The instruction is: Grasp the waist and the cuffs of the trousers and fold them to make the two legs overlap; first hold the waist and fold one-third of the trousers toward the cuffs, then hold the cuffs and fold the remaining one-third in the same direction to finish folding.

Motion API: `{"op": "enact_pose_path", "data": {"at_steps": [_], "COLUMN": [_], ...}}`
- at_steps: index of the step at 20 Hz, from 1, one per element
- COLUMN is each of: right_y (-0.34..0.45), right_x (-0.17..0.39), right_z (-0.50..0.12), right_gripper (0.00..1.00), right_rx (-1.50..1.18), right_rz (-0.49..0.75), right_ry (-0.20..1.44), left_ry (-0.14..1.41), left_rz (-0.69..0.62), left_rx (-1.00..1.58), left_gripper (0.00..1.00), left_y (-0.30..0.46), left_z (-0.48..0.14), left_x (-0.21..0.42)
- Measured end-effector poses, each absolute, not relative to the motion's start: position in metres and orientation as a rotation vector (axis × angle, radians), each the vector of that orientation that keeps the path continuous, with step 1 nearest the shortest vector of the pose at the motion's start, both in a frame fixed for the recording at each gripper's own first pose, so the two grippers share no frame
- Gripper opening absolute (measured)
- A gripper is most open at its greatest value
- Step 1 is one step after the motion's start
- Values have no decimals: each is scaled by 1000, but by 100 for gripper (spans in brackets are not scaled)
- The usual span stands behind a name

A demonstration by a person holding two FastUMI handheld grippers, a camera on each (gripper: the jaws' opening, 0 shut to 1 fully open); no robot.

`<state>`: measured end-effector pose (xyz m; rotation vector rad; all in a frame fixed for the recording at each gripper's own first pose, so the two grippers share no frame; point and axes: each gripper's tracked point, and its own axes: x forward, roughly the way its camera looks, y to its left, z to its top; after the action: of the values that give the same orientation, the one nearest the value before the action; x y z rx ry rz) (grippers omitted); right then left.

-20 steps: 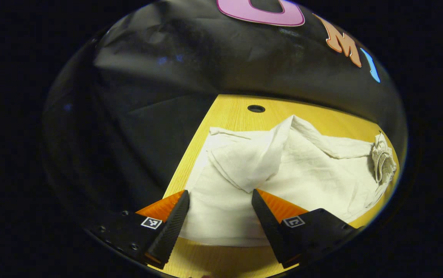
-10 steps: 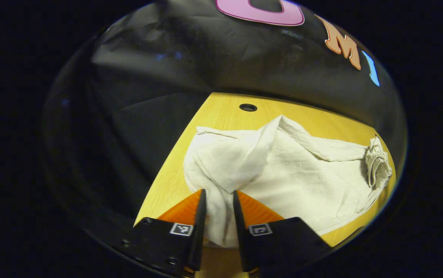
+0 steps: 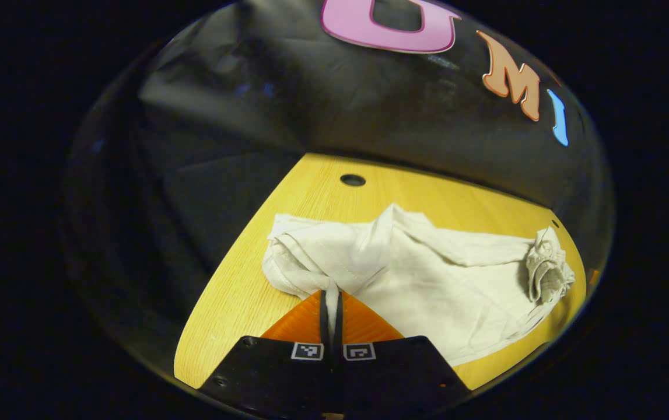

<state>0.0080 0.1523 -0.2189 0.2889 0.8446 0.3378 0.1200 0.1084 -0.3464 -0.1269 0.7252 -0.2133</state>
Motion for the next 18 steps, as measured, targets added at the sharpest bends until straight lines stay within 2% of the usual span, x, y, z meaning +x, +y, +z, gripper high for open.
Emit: {"op": "enact_pose_path", "data": {"at_steps": [1,2,7,8,9,11,12,18], "right_y": [146,143,122,117,111,99,92,55], "right_x": [6,6,0,0,0,1,1,0], "right_z": [-218,-218,-216,-217,-215,-213,-211,-208], "right_gripper": [92,97,96,92,97,96,92,92], "right_rx": [293,294,303,307,314,327,332,356], "right_rz": [336,336,338,335,333,327,323,300], "right_ry": [846,846,844,843,839,831,826,806], "left_ry": [704,681,617,606,597,588,580,527], "left_rz": [-230,-243,-293,-300,-308,-322,-330,-422], "left_rx": [-128,-129,-138,-140,-141,-141,-144,-141], "left_gripper": [0,0,0,0,0,0,0,0], "left_y": [100,91,49,40,31,13,4,-68], "left_z": [-333,-319,-270,-262,-255,-243,-236,-194], "left_x": [124,126,131,132,133,134,133,131]}}
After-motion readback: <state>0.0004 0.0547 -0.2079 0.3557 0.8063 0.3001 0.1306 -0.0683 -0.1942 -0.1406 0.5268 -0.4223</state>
